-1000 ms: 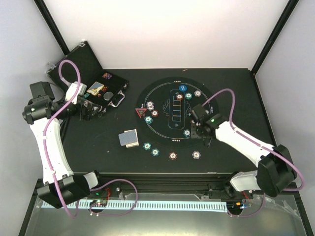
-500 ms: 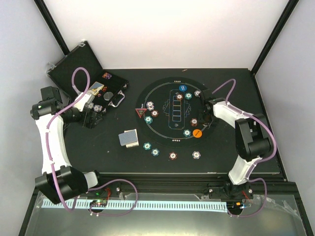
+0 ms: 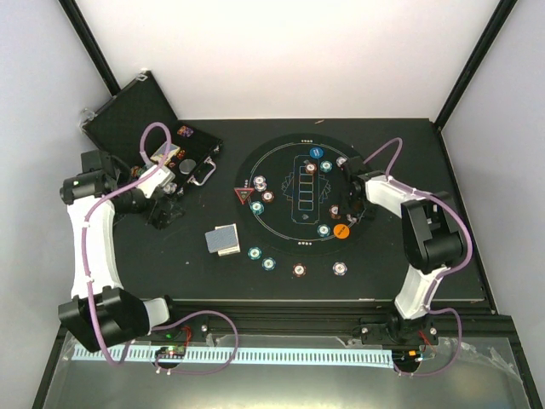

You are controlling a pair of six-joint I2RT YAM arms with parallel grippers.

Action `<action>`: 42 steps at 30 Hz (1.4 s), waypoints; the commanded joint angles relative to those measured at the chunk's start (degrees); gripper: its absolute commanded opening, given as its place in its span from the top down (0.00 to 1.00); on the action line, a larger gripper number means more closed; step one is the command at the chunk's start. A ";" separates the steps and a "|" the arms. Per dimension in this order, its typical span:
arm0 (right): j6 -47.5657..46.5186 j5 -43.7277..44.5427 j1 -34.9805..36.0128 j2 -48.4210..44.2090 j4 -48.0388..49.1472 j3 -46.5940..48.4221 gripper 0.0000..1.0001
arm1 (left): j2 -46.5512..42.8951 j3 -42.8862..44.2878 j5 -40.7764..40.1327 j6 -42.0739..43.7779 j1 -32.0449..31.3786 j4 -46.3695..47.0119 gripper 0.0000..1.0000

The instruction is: Distribute texas hold em gaming equipment

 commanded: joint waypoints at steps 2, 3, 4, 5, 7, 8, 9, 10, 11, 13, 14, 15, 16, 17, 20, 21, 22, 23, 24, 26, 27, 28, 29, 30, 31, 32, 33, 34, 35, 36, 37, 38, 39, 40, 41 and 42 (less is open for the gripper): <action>0.72 0.61 -0.16 -6.95 -0.98 1.52 0.30 | 0.47 -3.94 -0.01 10.42 -4.76 -2.26 0.01; 1.08 0.24 -0.12 -8.53 -1.21 1.40 0.29 | 0.22 -5.75 -0.96 10.57 -6.56 -0.79 0.01; 1.43 -0.39 -0.12 -10.25 -1.32 1.17 0.27 | 0.09 -7.10 -2.16 10.35 -8.61 0.96 0.01; 1.80 -1.13 -0.03 -12.14 -1.34 0.80 0.26 | 0.02 -8.65 -3.98 9.60 -10.96 2.92 0.01; 2.44 -3.41 0.43 -16.03 -0.69 -0.86 0.21 | 0.35 -11.43 -7.70 7.77 -15.71 7.60 0.01; 2.75 -3.98 0.94 -17.81 -0.31 -1.72 0.17 | 0.73 -12.59 -9.69 6.62 -17.81 9.94 0.01; 2.93 -4.40 1.53 -19.62 -0.23 -2.65 0.14 | 1.31 -13.55 -10.67 5.97 -19.46 12.26 0.01; 3.19 -4.92 2.15 -21.75 -0.23 -3.52 0.12 | 2.09 -14.33 -11.31 5.71 -20.60 14.22 0.01; 3.57 -5.57 2.89 -23.26 -0.17 -4.41 0.10 | 2.84 -14.88 -11.89 5.78 -21.56 15.85 0.01; 4.13 -6.62 4.45 -26.10 -0.07 -6.19 0.06 | 6.30 -15.71 -13.35 6.69 -23.37 17.59 0.01; 4.46 -7.18 5.31 -27.45 -0.03 -7.16 0.05 | 7.31 -15.98 -14.07 7.74 -23.99 17.79 0.01; 4.77 -7.68 6.05 -28.71 0.03 -8.01 0.03 | 8.30 -16.29 -14.90 8.65 -24.83 17.87 0.01; 5.12 -8.40 6.91 -29.80 0.34 -8.79 0.01 | 9.16 -16.64 -15.98 9.32 -25.54 18.22 0.01; 5.50 -9.18 7.75 -30.80 0.57 -9.61 0.00 | 9.77 -17.02 -17.18 9.78 -26.27 18.57 0.01; 6.97 -11.89 10.96 -33.21 2.26 -12.27 0.00 | 11.07 -18.77 -19.13 11.22 -27.83 21.11 0.01; 7.52 -12.17 12.17 -33.79 2.50 -12.76 0.00 | 11.16 -19.67 -19.62 11.51 -28.07 22.81 0.01; 7.96 -12.14 13.37 -34.22 2.66 -13.14 0.00 | 11.04 -20.65 -20.11 11.55 -28.34 24.54 0.01; 8.47 -11.94 14.40 -34.50 2.52 -13.40 0.00 | 10.84 -21.58 -20.51 11.55 -28.54 26.06 0.01; 8.91 -11.72 15.32 -34.73 2.54 -13.64 0.00 | 10.61 -22.29 -20.61 11.51 -28.70 27.10 0.01; 9.56 -11.59 16.46 -35.19 2.76 -14.37 0.00 | 10.17 -23.31 -20.59 11.51 -28.98 28.36 0.01; 9.78 -11.57 16.81 -35.36 2.83 -14.80 0.00 | 9.94 -23.98 -20.72 11.37 -29.15 28.93 0.01; 9.92 -11.58 16.92 -35.42 3.03 -15.16 0.00 | 9.68 -24.65 -21.08 11.18 -29.45 29.72 0.01; 10.03 -11.54 17.00 -35.40 3.02 -15.45 0.00 | 9.29 -25.34 -21.61 10.98 -29.58 30.66 0.01; 10.04 -11.51 17.11 -35.47 3.02 -15.64 0.00 | 9.02 -25.97 -21.99 10.87 -29.76 31.59 0.01; 10.12 -11.52 17.19 -35.56 2.91 -15.76 0.00 | 8.67 -26.67 -22.45 10.79 -29.95 32.42 0.01; 10.13 -11.44 17.27 -35.69 2.81 -15.78 0.00 | 8.44 -27.23 -22.87 10.58 -30.12 33.11 0.01; 10.11 -11.34 17.40 -35.93 2.58 -15.71 0.00 | 8.30 -27.85 -23.28 10.46 -30.32 33.88 0.01; 10.13 -11.21 17.45 -36.09 2.42 -15.71 0.00 | 8.32 -28.25 -23.78 10.30 -30.62 34.44 0.01; 10.13 -11.16 17.54 -36.25 2.29 -15.60 0.00 | 8.45 -28.62 -24.11 10.20 -30.74 34.81 0.01; 10.20 -11.08 17.55 -36.44 2.20 -15.68 0.00 | 8.53 -28.71 -24.54 10.01 -30.92 35.11 0.01; 10.21 -10.89 17.59 -36.59 2.10 -15.68 0.00 | 8.89 -28.73 -24.92 9.81 -30.99 35.34 0.01; 10.22 -10.69 17.63 -36.58 1.85 -15.70 0.00 | 9.11 -28.66 -25.20 9.65 -31.05 35.33 0.01; 10.10 -10.56 17.64 -36.44 1.61 -15.64 0.00 | 9.29 -28.62 -25.40 9.55 -31.06 35.34 0.01; 9.98 -10.46 17.67 -36.34 1.30 -15.55 0.00 | 9.32 -28.63 -25.58 9.53 -31.13 35.43 0.01; 9.81 -10.38 17.81 -36.38 1.10 -15.53 0.00 | 9.16 -28.70 -25.62 9.58 -31.15 35.61 0.01; 9.71 -10.32 17.89 -36.45 0.98 -15.52 0.00 | 9.14 -28.78 -25.64 9.71 -31.15 35.59 0.01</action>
